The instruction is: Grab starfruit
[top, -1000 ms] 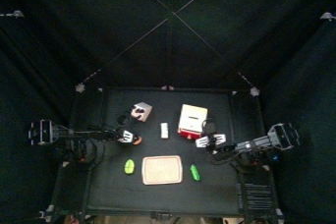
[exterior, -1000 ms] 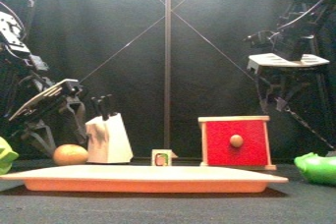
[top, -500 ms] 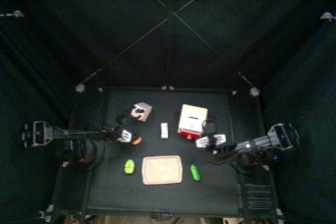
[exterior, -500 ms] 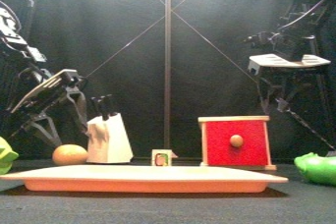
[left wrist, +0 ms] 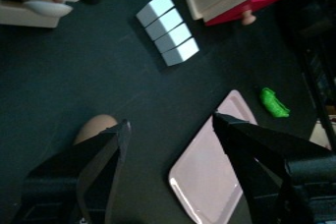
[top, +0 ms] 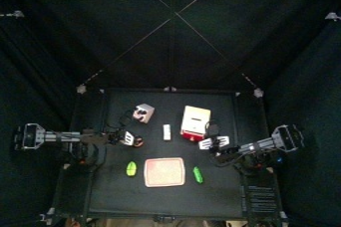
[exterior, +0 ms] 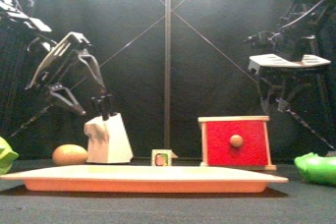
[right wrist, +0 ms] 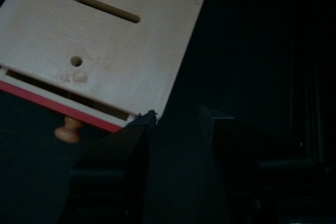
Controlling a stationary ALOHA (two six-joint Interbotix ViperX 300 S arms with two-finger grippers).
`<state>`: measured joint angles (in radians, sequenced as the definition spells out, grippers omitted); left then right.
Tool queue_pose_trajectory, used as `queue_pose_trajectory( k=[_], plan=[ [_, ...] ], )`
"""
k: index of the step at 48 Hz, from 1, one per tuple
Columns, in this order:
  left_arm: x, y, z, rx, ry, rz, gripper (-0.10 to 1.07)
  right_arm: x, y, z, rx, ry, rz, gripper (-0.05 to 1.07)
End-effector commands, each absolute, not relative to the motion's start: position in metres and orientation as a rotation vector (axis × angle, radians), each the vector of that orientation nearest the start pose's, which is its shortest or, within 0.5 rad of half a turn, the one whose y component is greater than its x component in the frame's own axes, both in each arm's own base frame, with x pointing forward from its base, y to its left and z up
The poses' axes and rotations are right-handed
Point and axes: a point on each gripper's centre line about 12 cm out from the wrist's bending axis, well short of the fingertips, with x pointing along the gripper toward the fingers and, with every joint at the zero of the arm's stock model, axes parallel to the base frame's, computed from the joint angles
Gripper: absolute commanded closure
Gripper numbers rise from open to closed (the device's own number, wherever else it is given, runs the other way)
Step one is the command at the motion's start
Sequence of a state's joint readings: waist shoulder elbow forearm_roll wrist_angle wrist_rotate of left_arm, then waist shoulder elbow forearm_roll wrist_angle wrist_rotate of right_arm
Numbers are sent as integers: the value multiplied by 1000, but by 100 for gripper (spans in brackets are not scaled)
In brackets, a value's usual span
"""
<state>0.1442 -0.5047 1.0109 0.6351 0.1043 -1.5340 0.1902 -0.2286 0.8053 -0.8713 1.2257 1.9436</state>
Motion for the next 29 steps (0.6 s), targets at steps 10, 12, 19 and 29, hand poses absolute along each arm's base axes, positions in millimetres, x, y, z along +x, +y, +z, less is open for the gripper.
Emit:
queue_pose_trajectory(
  k=[10,12,19,29],
  plan=[
    [282,10,233,-875,399,212,0,251,-38,197,492,665,-1318,24],
    [282,2,233,-863,412,185,0,251,-38,197,496,666,-1318,24],
    [283,-25,238,-767,450,89,1,251,-37,196,502,673,-1321,24],
    [282,-55,258,-596,541,154,1,250,-35,191,518,697,-1328,24]
  ],
)
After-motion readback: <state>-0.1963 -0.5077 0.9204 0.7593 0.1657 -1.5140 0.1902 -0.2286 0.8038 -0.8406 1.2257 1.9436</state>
